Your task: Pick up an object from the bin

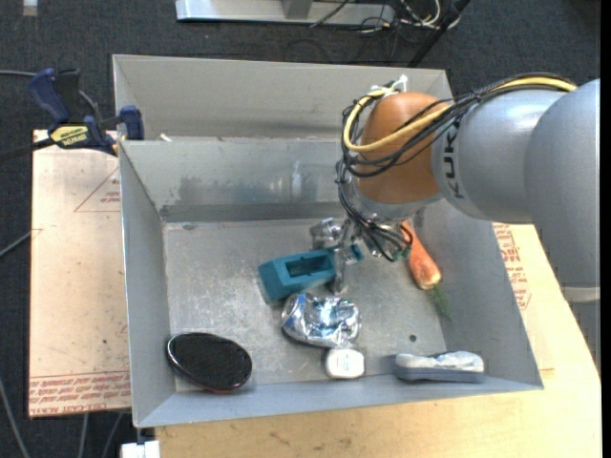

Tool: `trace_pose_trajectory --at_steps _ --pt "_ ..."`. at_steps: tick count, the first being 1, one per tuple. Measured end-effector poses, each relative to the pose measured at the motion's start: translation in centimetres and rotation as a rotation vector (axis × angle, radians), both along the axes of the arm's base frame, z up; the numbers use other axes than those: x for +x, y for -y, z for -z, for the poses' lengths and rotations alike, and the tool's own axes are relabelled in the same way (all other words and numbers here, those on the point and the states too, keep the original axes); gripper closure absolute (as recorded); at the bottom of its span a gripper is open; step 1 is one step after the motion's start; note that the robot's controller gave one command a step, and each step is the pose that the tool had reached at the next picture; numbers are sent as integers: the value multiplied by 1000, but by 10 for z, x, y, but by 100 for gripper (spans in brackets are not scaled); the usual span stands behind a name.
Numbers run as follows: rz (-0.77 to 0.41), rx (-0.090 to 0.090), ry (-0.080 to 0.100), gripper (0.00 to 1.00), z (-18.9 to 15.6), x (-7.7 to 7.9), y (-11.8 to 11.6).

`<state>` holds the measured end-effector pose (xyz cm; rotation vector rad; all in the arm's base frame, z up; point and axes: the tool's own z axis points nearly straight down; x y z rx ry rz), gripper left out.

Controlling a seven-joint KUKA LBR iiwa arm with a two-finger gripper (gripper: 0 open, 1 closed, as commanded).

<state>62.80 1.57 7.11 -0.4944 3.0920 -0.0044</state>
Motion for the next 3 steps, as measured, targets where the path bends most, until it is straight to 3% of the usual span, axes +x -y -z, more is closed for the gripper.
trace_pose_trajectory --at_steps 1,2,3 --pt "0 0 0 100 0 0 0" --pt "-13 0 -14 100 -38 -1 7" --pt "11 0 -5 100 -100 7 4"
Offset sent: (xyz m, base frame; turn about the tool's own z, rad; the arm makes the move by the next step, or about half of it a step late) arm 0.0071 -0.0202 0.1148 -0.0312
